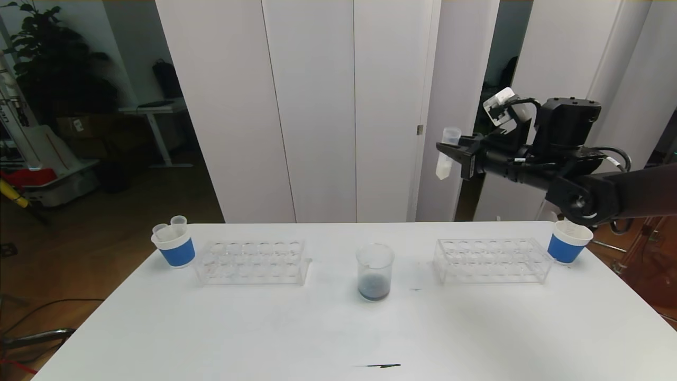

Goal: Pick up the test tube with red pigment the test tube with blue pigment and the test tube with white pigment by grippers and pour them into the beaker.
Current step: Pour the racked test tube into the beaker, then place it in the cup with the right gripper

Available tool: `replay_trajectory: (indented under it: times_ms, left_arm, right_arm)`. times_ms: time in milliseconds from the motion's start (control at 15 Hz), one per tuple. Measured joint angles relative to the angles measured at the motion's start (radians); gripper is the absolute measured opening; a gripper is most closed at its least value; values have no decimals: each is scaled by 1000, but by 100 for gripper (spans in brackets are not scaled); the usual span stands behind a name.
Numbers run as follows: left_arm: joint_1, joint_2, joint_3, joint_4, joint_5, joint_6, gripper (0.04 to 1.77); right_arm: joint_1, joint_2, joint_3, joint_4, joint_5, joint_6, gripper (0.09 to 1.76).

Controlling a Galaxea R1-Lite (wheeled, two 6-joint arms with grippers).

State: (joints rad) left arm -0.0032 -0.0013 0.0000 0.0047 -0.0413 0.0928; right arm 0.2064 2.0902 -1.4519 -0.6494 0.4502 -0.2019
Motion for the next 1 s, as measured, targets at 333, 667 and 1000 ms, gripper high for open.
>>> replay_trajectory:
  times_ms: [333,667,1000]
  left_arm:
    - [0,0,0,0,0,0,175]
    - [0,0,0,0,0,0,175]
    - [0,0,0,0,0,0,175]
  right_arm:
    - [79,43,32,-142,-64,-177,57]
    - [111,85,144,-317,-41,-242,57]
    - [141,98,195,-339,77,-371,57]
